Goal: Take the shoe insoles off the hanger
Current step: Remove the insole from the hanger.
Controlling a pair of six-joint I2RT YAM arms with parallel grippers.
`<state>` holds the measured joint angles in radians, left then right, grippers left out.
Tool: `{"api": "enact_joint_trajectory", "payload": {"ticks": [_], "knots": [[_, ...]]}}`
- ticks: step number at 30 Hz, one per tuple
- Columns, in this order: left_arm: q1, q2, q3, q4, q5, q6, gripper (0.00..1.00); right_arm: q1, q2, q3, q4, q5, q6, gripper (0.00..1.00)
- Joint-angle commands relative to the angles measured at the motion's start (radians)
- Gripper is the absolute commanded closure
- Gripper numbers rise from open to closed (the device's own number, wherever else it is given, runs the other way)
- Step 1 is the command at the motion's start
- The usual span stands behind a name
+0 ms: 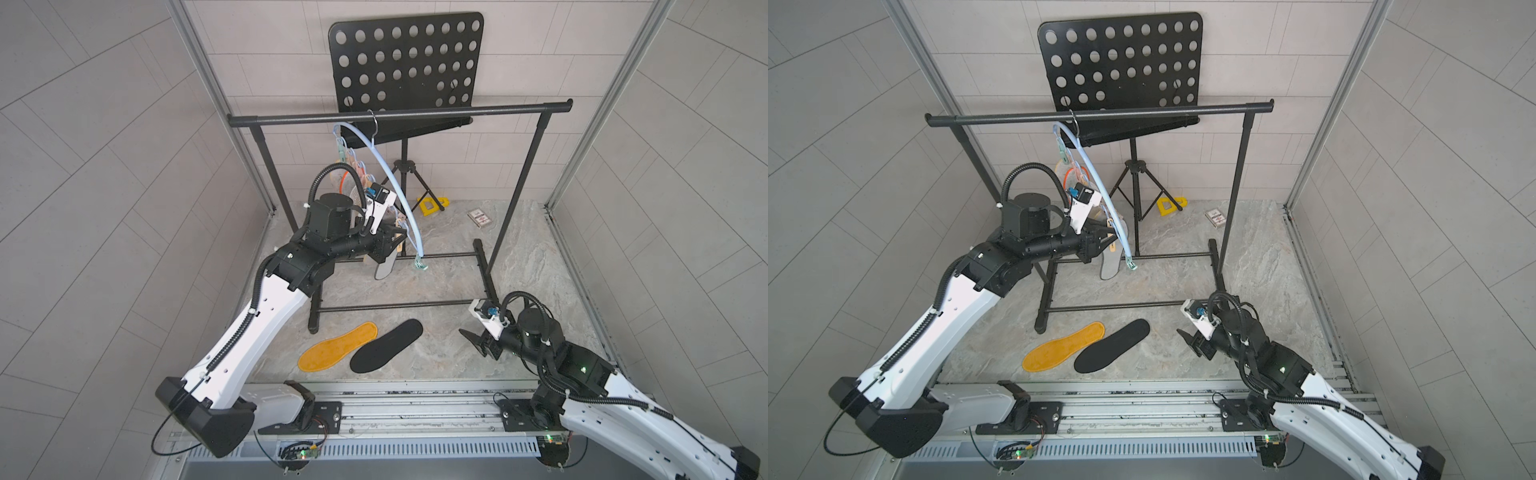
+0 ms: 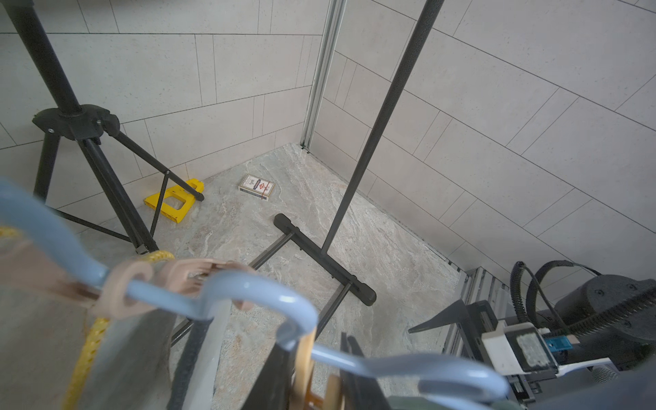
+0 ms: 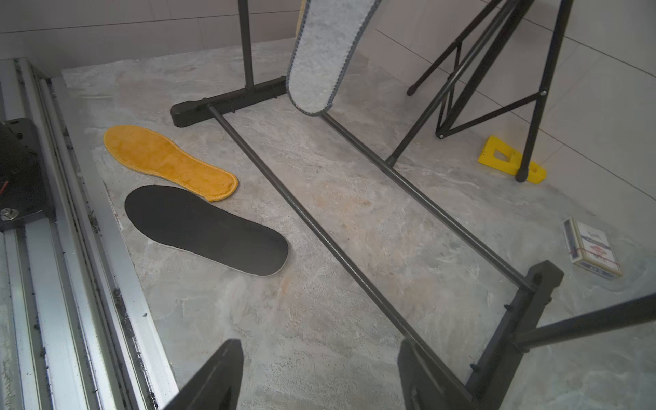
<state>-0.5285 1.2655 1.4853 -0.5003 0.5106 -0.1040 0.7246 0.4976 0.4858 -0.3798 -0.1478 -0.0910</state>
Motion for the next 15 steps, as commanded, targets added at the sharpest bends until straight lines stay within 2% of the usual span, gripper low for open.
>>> {"api": "enact_joint_trajectory", "payload": {"ticks": [1,15], "knots": [[-0.002,0.004,-0.016,-0.026,0.005,0.011,0.77,-0.041,-0.026,-0.009,-0.050,-0.042,0.031,0.26],[-0.001,0.013,-0.010,-0.024,0.001,-0.003,0.76,-0.063,0.001,0.010,-0.082,0.011,0.050,0.19]]}}
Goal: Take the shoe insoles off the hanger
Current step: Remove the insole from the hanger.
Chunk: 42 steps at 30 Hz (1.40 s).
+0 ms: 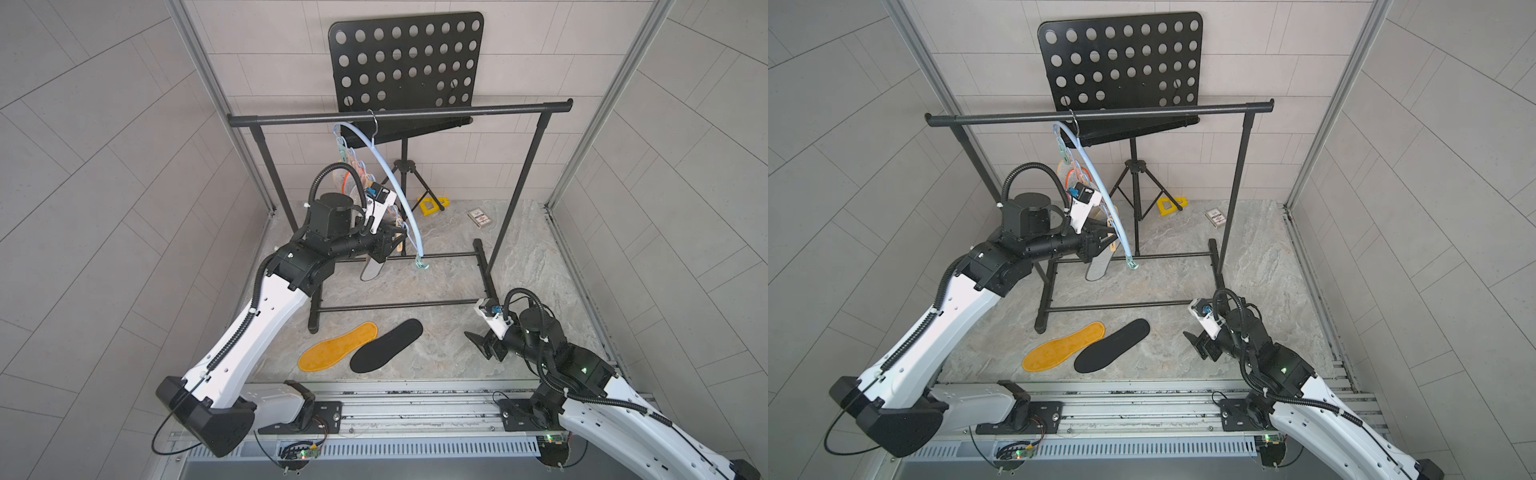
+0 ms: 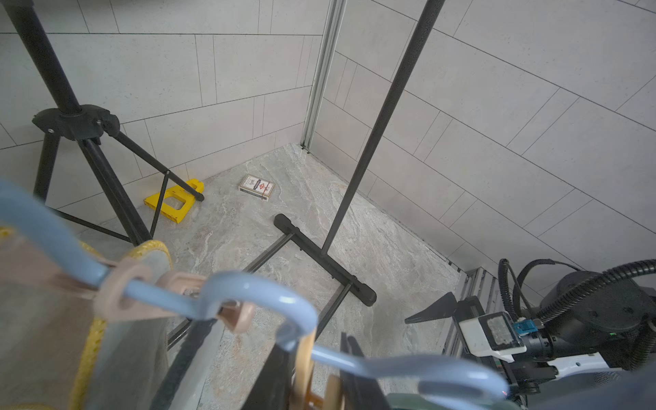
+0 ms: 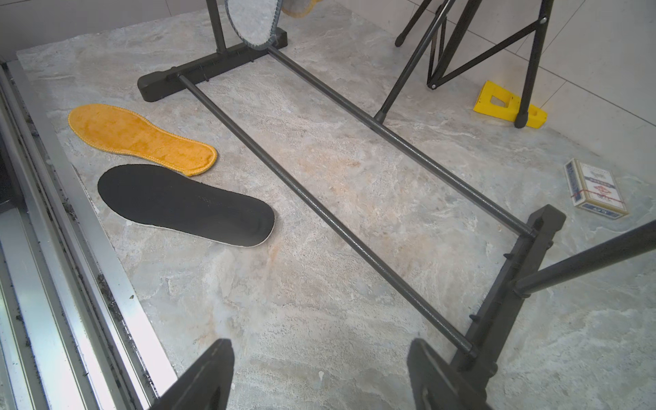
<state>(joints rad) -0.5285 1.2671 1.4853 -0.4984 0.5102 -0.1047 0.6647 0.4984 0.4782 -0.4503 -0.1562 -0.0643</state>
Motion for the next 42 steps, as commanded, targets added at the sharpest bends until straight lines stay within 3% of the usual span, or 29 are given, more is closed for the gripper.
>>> {"api": "enact_joint_trajectory", "payload": {"ticks": [1,3,7,10,22,30,36,42], "knots": [[-0.001,0.014,-0.008,-0.028,0.002,-0.003,0.75,-0.004,0.000,0.017,-0.011,0.020,0.025,0.19],[-0.001,0.015,-0.007,-0.031,0.000,-0.002,0.70,-0.004,0.001,0.019,-0.011,0.022,0.024,0.19],[-0.001,0.004,-0.013,-0.059,0.002,0.007,0.37,-0.004,0.000,0.017,-0.011,0.027,0.026,0.19],[-0.001,-0.024,-0.045,-0.082,-0.003,0.015,0.28,-0.004,0.000,0.017,-0.011,0.023,0.025,0.19],[0.000,-0.296,-0.376,-0.184,-0.075,0.009,0.25,-0.004,0.009,0.019,-0.011,0.015,0.021,0.18],[0.000,-0.543,-0.631,-0.252,-0.280,0.018,0.25,-0.004,0.016,0.022,-0.011,0.017,0.022,0.18],[-0.001,-0.698,-0.771,-0.184,-0.395,-0.039,0.25,-0.004,0.016,0.021,-0.011,0.017,0.021,0.18],[-0.002,-0.714,-0.778,-0.179,-0.395,-0.030,0.25,-0.005,0.026,0.024,-0.012,0.015,0.023,0.18]]}}
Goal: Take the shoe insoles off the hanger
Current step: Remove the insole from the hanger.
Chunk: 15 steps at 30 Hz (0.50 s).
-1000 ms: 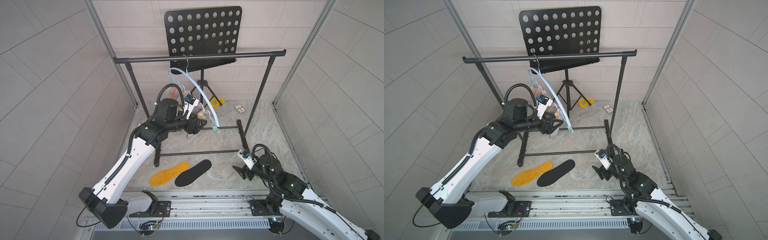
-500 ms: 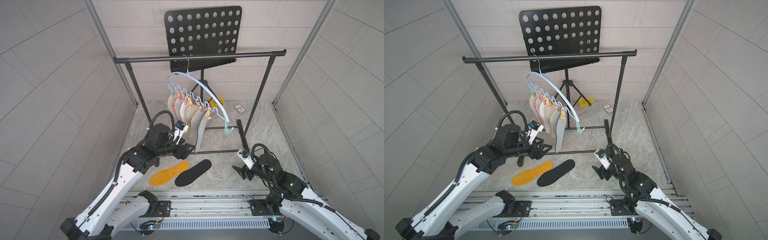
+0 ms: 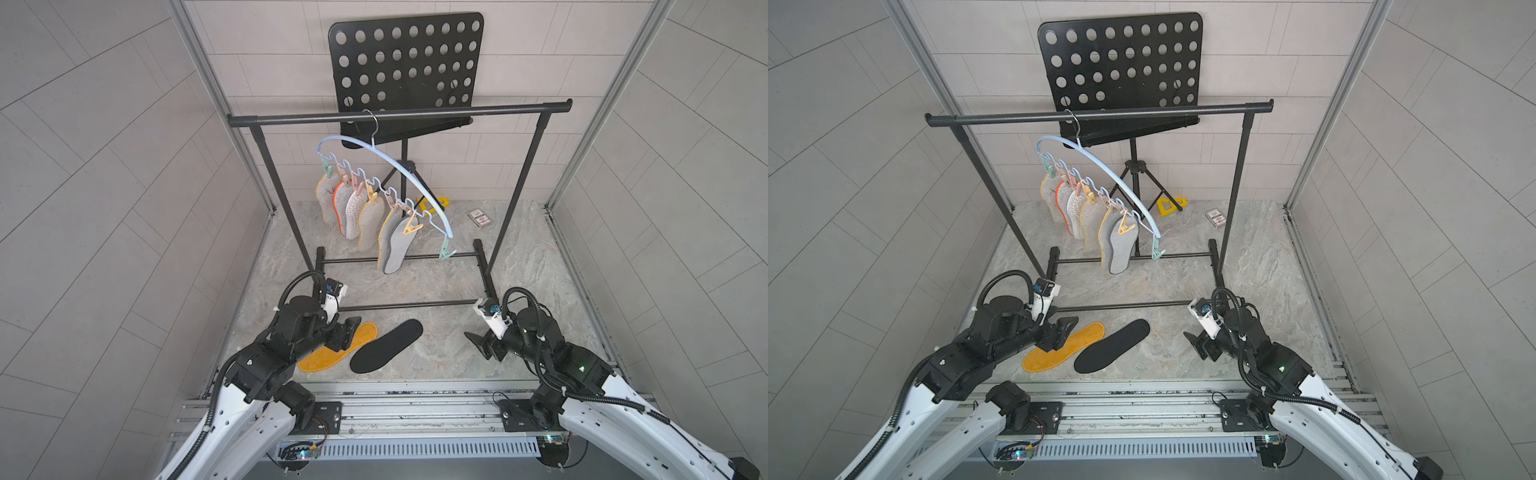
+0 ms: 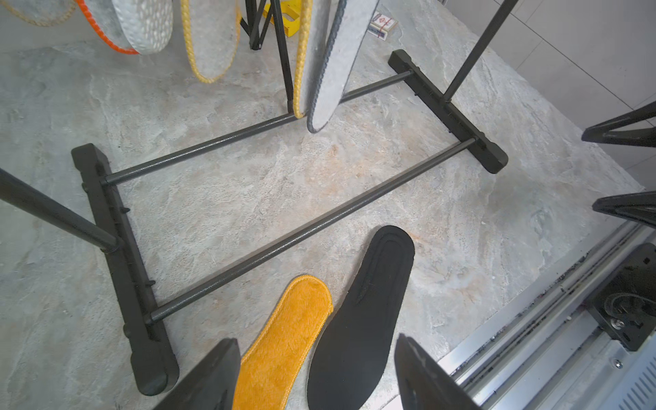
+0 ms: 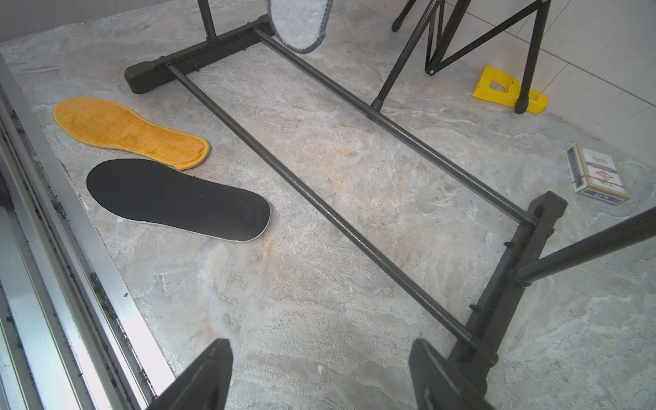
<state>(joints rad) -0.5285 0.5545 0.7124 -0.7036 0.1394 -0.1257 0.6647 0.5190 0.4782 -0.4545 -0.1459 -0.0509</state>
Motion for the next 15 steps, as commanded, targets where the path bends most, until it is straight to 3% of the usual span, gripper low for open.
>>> {"api": "enact_joint_trajectory", "payload": {"ticks": [1,13,15], "knots": [[-0.002,-0.001,-0.004,0.027,-0.009,-0.008,0.25,-0.005,0.006,0.025,-0.008,0.004,0.010,0.18],[-0.003,-0.006,-0.010,0.029,0.014,-0.008,0.25,-0.011,0.016,0.028,-0.006,0.001,0.011,0.18],[-0.001,-0.002,-0.008,0.028,0.014,-0.008,0.25,-0.025,0.018,0.028,-0.007,-0.053,-0.003,0.17]]}}
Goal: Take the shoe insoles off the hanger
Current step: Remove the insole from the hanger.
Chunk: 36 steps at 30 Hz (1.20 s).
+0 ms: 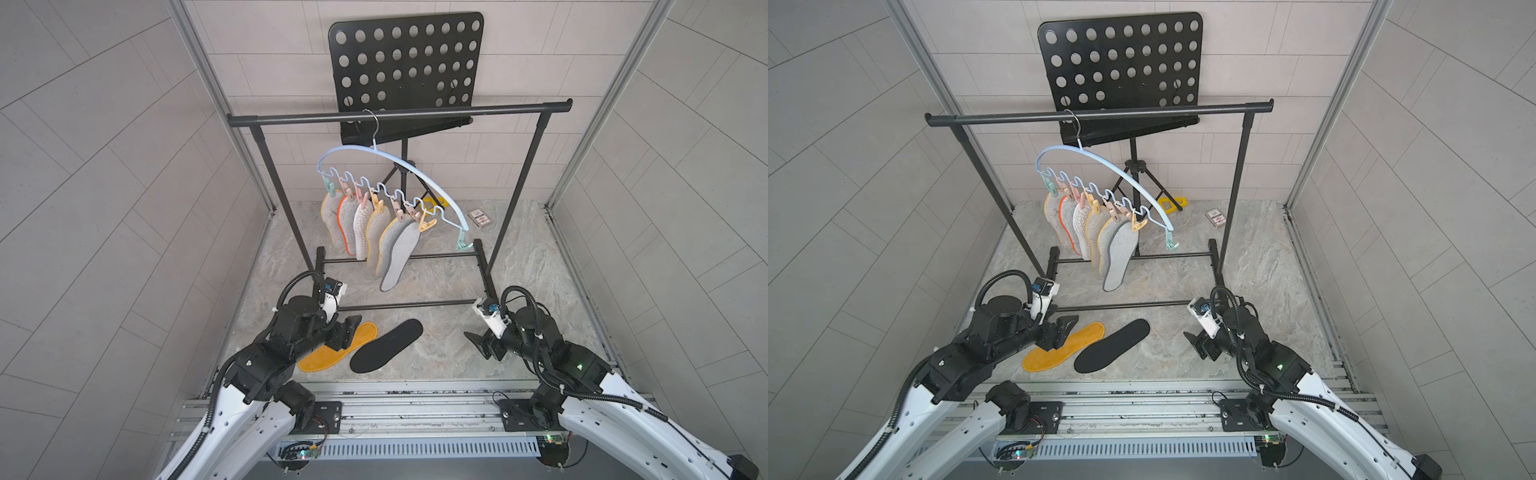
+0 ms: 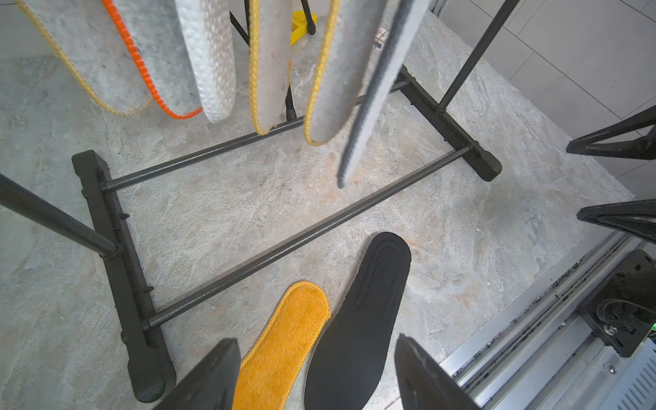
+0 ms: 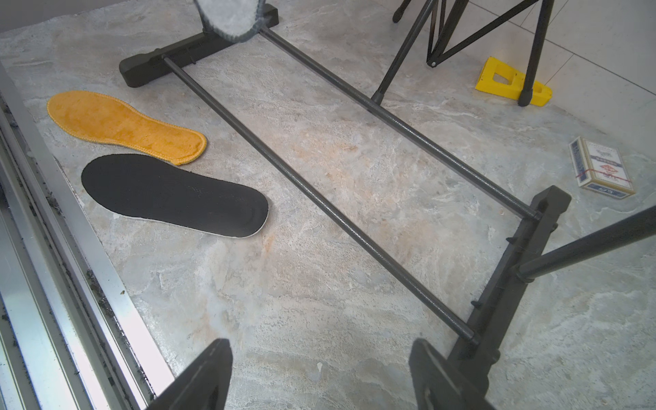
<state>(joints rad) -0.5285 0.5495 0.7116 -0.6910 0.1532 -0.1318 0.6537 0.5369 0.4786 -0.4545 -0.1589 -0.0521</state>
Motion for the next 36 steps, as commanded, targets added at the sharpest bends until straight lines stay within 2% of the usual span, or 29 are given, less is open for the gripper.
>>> {"api": "enact_joint_trajectory", "payload": {"ticks": [1,5,9,12,17,23,31,36], "knots": [[-0.002,0.003,-0.008,0.016,0.000,-0.002,0.25,-0.027,0.007,0.028,0.002,-0.089,-0.012,0.17],[-0.002,-0.012,-0.011,0.015,-0.004,-0.002,0.25,-0.098,0.090,0.005,0.211,-0.210,0.068,0.20],[-0.002,-0.023,-0.014,0.016,-0.001,-0.002,0.25,-0.181,0.274,0.050,0.464,-0.296,0.159,0.22],[-0.002,-0.020,-0.016,0.018,0.006,0.000,0.25,-0.223,0.450,0.164,0.565,-0.406,0.175,0.22],[-0.001,-0.022,-0.015,0.018,0.011,0.003,0.25,-0.250,0.744,0.434,0.617,-0.517,0.177,0.22],[-0.001,-0.034,-0.017,0.018,0.010,0.004,0.25,-0.254,0.973,0.652,0.711,-0.674,0.228,0.19],[-0.001,-0.033,-0.018,0.020,0.013,0.005,0.25,-0.237,1.110,0.770,0.838,-0.799,0.323,0.17],[-0.001,-0.019,-0.016,0.020,0.006,0.003,0.25,-0.213,1.103,0.737,0.894,-0.875,0.391,0.24]]}}
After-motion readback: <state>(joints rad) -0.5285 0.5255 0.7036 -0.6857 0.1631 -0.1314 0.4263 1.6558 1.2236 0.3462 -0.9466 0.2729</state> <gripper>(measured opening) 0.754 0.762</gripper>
